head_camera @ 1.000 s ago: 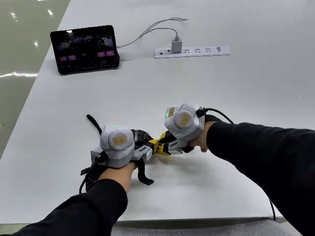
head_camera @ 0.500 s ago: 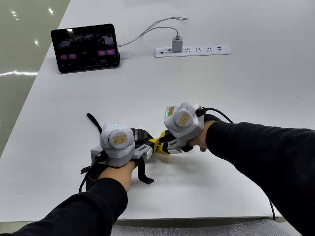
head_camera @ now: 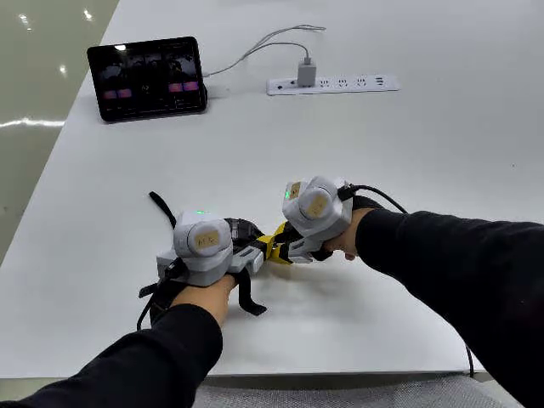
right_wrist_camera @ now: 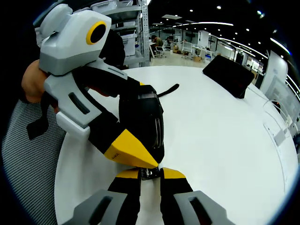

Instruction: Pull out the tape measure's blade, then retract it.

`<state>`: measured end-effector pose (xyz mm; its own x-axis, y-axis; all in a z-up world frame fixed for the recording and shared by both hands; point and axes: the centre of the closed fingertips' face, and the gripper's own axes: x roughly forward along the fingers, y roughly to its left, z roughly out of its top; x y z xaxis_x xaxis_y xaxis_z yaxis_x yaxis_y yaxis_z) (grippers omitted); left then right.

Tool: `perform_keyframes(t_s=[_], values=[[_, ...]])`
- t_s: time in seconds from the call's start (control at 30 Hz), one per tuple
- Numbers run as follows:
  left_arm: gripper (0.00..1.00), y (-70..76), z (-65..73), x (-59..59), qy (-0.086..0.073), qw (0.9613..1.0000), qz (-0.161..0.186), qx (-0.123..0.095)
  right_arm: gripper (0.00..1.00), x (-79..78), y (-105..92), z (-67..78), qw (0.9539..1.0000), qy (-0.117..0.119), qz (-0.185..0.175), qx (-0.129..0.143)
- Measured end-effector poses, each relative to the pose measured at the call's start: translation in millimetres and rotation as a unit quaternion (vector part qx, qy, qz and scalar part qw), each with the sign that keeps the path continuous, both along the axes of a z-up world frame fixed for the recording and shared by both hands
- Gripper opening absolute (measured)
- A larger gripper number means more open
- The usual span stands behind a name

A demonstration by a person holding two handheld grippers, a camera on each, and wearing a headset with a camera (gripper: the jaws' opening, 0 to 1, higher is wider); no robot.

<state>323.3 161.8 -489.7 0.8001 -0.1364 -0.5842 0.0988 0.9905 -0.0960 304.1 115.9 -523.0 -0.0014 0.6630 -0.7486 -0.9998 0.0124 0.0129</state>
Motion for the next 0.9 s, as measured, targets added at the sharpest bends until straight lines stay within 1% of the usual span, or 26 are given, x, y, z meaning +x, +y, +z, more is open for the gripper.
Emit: perform_keyframes(t_s=[0.1,0.13,0.3,0.47,0.53,0.6,0.7,0.77,0.83,0.9], values=[[0.64,0.3,0.6,-0.8,-0.004,1.0000,-0.005,-0.005,0.13,0.0,0.1,0.5,1.0000,-0.003,-0.003,-0.005],[0.64,0.2,0.8,-0.9,-0.003,0.9999,-0.009,-0.007,0.13,-0.4,-0.1,1.2,0.9999,-0.012,0.003,-0.006],[0.63,-1.0,0.6,-1.7,0.002,0.9995,-0.029,-0.011,0.13,-0.9,-2.4,4.2,0.9998,-0.019,0.006,-0.007],[0.62,-1.3,0.5,-2.1,0.004,0.9990,-0.045,-0.006,0.13,-0.5,-3.2,8.6,0.9998,-0.017,-0.002,-0.001],[0.62,-1.4,1.2,-2.8,0.003,0.9986,-0.052,-0.002,0.13,-0.1,-4.9,10.3,0.9998,-0.016,-0.009,0.002],[0.61,-1.2,2.2,-3.6,0.002,0.9982,-0.059,0.003,0.13,0.6,-7.8,11.8,0.9998,-0.016,-0.015,0.004],[0.61,0.0,2.2,-4.5,0.003,0.9979,-0.064,0.003,0.14,0.6,-13.1,13.9,0.9996,-0.015,-0.025,0.008],[0.63,2.2,2.3,-5.2,0.005,0.9978,-0.066,0.001,0.14,1.0,-18.2,13.4,0.9994,-0.019,-0.028,0.006],[0.66,5.0,2.3,-5.8,0.005,0.9977,-0.067,0.003,0.14,0.7,-22.7,14.0,0.9993,-0.018,-0.033,0.007],[0.71,9.0,4.2,-7.5,0.004,0.9978,-0.067,-0.004,0.15,-0.6,-29.8,15.1,0.9990,-0.017,-0.039,0.010]])
